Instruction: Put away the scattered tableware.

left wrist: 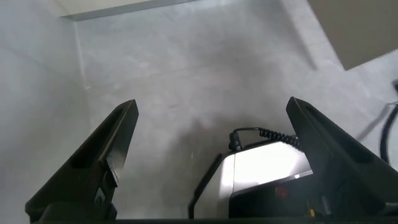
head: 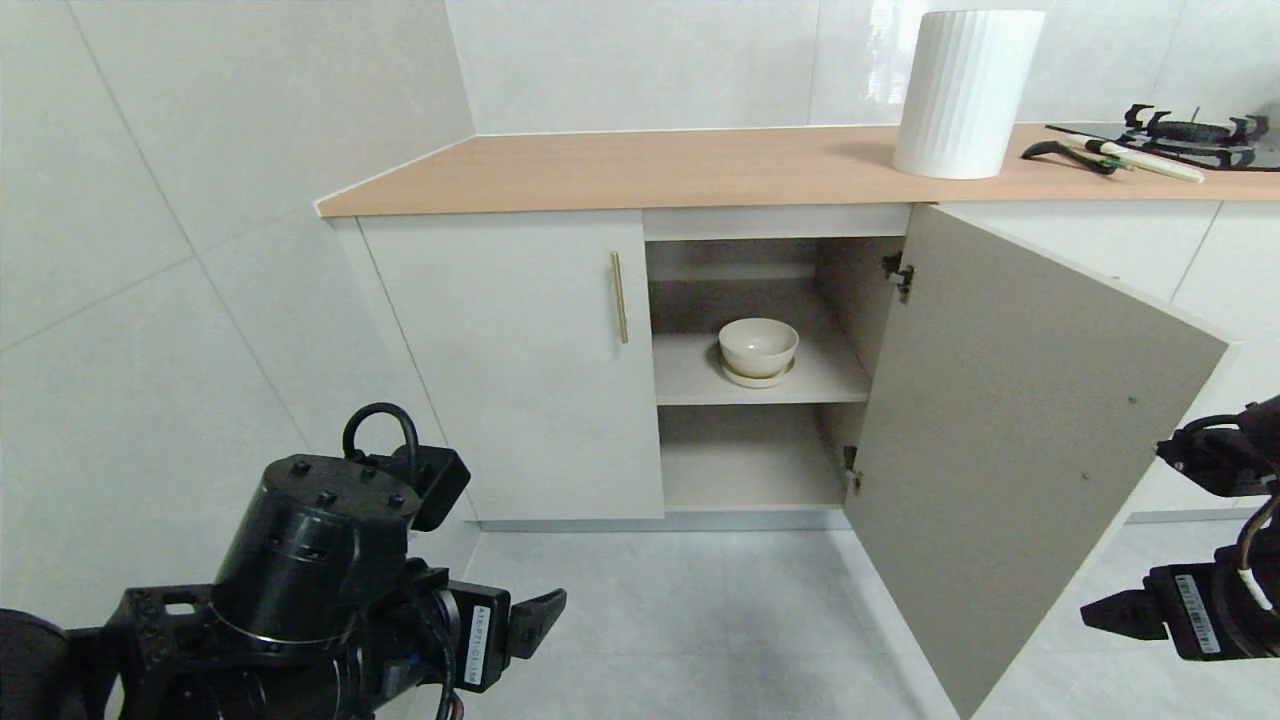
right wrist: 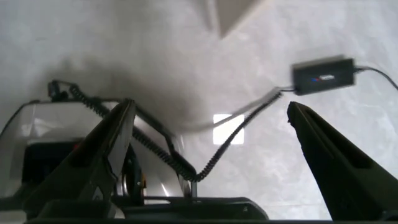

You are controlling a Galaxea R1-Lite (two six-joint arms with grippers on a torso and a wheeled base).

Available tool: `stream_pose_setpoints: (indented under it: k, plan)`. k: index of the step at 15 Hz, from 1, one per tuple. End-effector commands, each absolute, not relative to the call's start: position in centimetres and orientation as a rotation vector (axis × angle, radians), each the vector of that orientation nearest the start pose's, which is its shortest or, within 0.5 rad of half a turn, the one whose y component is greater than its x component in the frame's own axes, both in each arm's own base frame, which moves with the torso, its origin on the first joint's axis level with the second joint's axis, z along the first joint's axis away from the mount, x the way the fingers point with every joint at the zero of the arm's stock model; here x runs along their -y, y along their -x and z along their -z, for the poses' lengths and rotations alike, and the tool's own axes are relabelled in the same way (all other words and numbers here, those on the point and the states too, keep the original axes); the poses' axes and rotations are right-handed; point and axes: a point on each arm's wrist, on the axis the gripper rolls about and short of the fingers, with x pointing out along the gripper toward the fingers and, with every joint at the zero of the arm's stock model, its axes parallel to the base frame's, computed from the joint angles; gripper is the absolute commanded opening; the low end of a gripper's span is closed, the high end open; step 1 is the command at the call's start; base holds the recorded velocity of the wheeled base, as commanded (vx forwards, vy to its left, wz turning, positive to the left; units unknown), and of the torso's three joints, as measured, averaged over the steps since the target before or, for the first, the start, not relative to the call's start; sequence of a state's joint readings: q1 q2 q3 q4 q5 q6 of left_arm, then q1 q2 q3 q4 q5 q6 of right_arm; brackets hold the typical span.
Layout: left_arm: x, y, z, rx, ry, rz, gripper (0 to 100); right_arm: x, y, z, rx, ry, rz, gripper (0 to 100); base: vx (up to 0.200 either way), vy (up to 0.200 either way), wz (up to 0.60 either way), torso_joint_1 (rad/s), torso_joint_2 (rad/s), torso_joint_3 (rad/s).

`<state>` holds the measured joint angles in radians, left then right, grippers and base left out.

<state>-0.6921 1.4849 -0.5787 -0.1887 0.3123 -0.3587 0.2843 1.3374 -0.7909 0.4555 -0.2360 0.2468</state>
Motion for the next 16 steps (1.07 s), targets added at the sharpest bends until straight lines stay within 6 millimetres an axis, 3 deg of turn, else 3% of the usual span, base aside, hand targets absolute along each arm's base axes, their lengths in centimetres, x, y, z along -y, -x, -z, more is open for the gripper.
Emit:
stream_pose_setpoints:
  k: [1, 3, 8, 10, 12, 16]
  plan:
    - [13.4, -17.2, -14.1, -0.684, -0.005, 0.242, 100, -3.4, -18.0, -17.7, -0.983, 0.003, 0.135, 100, 0.0, -0.2, 0.0, 0.007, -0.01, 0.007]
    - [13.4, -17.3, -14.1, -0.685, -0.005, 0.242, 100, -1.4, -19.3, -17.8, -0.986, -0.034, 0.206, 100, 0.0, -0.2, 0.0, 0.005, 0.0, 0.002]
    - [13.4, -17.3, -14.1, -0.686, -0.005, 0.243, 100, 2.5, -22.2, -18.6, -0.923, -0.165, 0.339, 100, 0.0, 0.0, 0.0, 0.0, 0.0, 0.0]
    - [13.4, -17.3, -14.1, -0.687, -0.006, 0.243, 100, 2.9, -23.6, -18.2, -0.876, -0.211, 0.366, 100, 0.0, 0.0, 0.0, 0.0, 0.0, 0.0]
    - [13.4, -17.3, -14.1, -0.686, -0.004, 0.243, 100, 3.2, -26.3, -16.8, -0.787, -0.335, 0.413, 100, 0.0, 0.0, 0.0, 0.0, 0.0, 0.0]
    - [13.4, -17.2, -14.2, -0.683, -0.002, 0.243, 100, 3.1, -28.7, -14.9, -0.749, -0.417, 0.434, 100, 0.0, 0.0, 0.0, 0.0, 0.0, 0.0]
